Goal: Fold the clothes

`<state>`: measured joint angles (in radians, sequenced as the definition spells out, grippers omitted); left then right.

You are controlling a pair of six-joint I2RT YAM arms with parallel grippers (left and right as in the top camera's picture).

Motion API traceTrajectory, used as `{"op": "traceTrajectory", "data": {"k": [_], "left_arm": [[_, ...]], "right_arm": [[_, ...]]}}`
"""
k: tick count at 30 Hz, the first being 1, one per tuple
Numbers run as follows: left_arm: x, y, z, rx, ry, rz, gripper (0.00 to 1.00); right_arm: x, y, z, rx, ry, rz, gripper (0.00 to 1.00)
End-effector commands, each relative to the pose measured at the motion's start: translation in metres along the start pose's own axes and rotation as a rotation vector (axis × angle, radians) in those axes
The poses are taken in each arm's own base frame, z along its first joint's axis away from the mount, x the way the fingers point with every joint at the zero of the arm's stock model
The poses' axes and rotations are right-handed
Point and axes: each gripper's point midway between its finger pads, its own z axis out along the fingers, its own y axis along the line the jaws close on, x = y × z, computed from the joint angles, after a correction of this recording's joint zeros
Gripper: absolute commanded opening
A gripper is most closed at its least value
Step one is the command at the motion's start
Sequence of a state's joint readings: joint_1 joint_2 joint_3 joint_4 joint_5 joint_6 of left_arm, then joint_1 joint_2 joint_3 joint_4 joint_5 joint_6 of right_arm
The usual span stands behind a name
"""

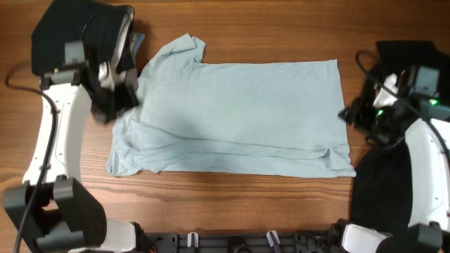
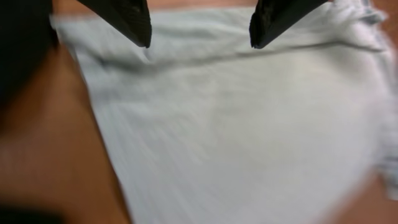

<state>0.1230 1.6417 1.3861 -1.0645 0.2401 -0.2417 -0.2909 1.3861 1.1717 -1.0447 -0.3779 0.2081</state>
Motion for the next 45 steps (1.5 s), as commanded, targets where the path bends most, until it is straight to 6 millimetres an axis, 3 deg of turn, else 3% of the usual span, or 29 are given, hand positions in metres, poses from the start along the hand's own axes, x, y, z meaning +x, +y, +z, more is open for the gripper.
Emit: {"op": "traceTrajectory", "data": {"k": [1, 2, 4, 7, 14, 17, 19, 26, 30, 32, 34, 35, 41, 45], "left_arm": [[-0.043, -0.093, -0.031, 0.191, -0.255, 0.342, 0.55], [-0.051, -0.106, -0.031, 0.188, -0.311, 0.379, 0.50], [-0.068, -0.125, -0.023, 0.120, -0.415, 0.457, 0.51], [-0.089, -0.140, 0.006, 0.055, -0.487, 0.514, 0.55], [-0.130, -0.139, 0.131, 0.045, -0.507, 0.536, 0.65], [-0.135, -0.137, 0.164, 0.033, -0.526, 0.606, 0.66], [-0.141, -0.136, 0.181, 0.025, -0.554, 0.653, 0.70], [-0.144, -0.130, 0.209, 0.004, -0.573, 0.705, 0.70], [-0.139, -0.116, 0.229, -0.036, -0.540, 0.695, 0.62], [-0.138, -0.116, 0.230, -0.038, -0.535, 0.695, 0.45], [-0.142, -0.119, 0.220, -0.040, -0.552, 0.683, 0.15], [-0.145, -0.121, 0.211, -0.036, -0.566, 0.663, 0.08], [-0.166, -0.151, 0.128, 0.013, -0.702, 0.628, 0.04], [-0.161, -0.155, 0.097, 0.014, -0.700, 0.629, 0.04]], "right_arm": [[-0.027, 0.036, -0.018, -0.149, -0.109, -0.159, 0.54], [-0.032, 0.037, -0.017, -0.158, -0.125, -0.164, 0.55], [-0.036, 0.040, -0.016, -0.174, -0.132, -0.146, 0.55], [-0.037, 0.037, -0.011, -0.168, -0.124, -0.144, 0.55], [-0.037, 0.033, -0.003, -0.160, -0.101, -0.129, 0.56], [-0.037, 0.033, -0.002, -0.159, -0.097, -0.127, 0.56], [-0.037, 0.033, -0.002, -0.159, -0.097, -0.127, 0.56], [-0.034, 0.023, 0.005, -0.115, -0.089, -0.116, 0.56], [-0.033, 0.020, 0.010, -0.111, -0.087, -0.115, 0.56], [-0.033, 0.020, 0.010, -0.111, -0.088, -0.116, 0.56], [-0.035, 0.020, 0.009, -0.112, -0.097, -0.120, 0.56], [-0.037, 0.019, 0.010, -0.107, -0.103, -0.121, 0.55], [-0.073, 0.005, 0.029, -0.042, -0.192, -0.098, 0.46], [-0.108, -0.001, 0.056, -0.037, -0.264, -0.173, 0.44]]}}
